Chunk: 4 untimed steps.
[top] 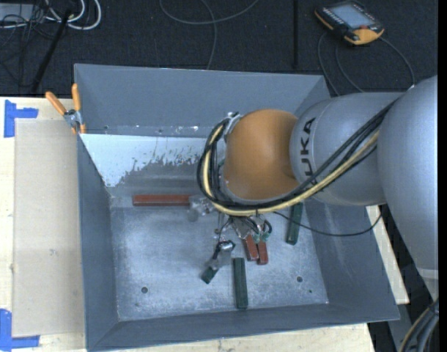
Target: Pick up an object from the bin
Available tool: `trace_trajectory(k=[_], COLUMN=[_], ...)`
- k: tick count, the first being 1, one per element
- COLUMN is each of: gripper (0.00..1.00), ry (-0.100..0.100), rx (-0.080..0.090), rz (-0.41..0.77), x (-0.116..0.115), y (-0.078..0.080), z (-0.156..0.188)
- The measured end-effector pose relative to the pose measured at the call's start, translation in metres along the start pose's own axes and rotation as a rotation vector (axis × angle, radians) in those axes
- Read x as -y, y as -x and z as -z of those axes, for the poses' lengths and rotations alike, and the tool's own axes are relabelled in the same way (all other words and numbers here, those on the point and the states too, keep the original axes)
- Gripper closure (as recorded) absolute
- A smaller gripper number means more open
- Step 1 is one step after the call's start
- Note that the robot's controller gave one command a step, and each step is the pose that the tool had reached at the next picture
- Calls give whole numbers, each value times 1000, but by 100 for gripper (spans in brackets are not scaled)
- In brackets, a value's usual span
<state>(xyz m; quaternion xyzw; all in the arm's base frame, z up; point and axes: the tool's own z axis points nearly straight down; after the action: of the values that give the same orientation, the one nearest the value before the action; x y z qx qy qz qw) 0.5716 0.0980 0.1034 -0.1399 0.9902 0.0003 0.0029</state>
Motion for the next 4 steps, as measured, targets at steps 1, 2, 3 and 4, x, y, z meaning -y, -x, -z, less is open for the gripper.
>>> trace_trajectory(k=[1, 2, 3, 4], gripper=[0, 0, 0, 100], ry=[3, 2, 2, 4], rx=[-10, -6, -5, -4], rz=[181, 244, 222, 395], x=[-2, -1, 6, 19], y=[-20, -28, -50, -25], z=[-25, -3, -29, -32])
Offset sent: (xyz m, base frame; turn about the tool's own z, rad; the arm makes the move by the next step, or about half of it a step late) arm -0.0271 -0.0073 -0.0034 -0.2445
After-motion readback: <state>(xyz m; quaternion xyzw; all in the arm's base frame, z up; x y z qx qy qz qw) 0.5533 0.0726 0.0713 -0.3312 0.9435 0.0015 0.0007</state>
